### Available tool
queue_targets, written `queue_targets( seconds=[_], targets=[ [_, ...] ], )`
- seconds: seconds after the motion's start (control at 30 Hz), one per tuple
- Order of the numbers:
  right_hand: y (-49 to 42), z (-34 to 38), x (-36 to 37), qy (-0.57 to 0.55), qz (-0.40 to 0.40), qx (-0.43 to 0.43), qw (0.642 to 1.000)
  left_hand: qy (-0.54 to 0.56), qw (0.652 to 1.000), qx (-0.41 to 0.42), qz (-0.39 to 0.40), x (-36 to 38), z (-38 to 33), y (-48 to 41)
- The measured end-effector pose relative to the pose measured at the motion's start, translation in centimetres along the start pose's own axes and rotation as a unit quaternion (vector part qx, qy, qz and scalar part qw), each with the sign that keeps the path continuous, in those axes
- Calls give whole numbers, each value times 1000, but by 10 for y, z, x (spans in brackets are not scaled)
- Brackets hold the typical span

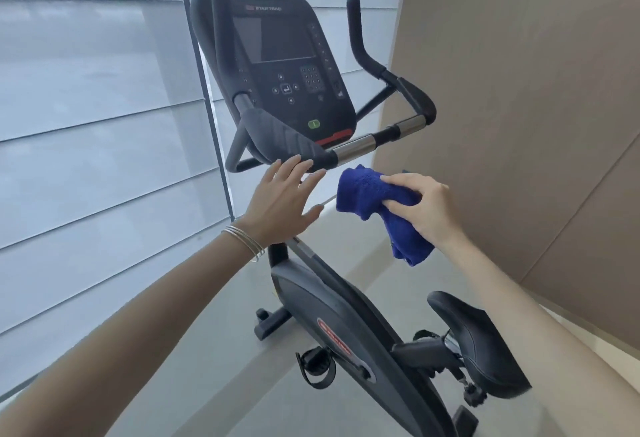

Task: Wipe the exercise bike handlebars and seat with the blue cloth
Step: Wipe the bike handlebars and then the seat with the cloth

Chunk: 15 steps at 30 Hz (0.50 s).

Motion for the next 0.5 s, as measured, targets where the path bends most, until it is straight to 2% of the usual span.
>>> queue_targets(
  seconds=[0.23,0.5],
  targets=[
    [-57,-13,-21,77,-56,-4,995,1,1000,1,-14,-8,27,-57],
    [-101,6,19,140,-56,-41,988,6,1000,19,-13,-2,64,-97]
  ],
)
Point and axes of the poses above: each hand's wrist, its own y-axis away from the middle knuckle, its own x-axis out of the palm, z = x × y, the point moved 8 cm from there along -y, towards the middle knuckle, and after that the axes turned 12 degrees about z, right-handed, at the moved point
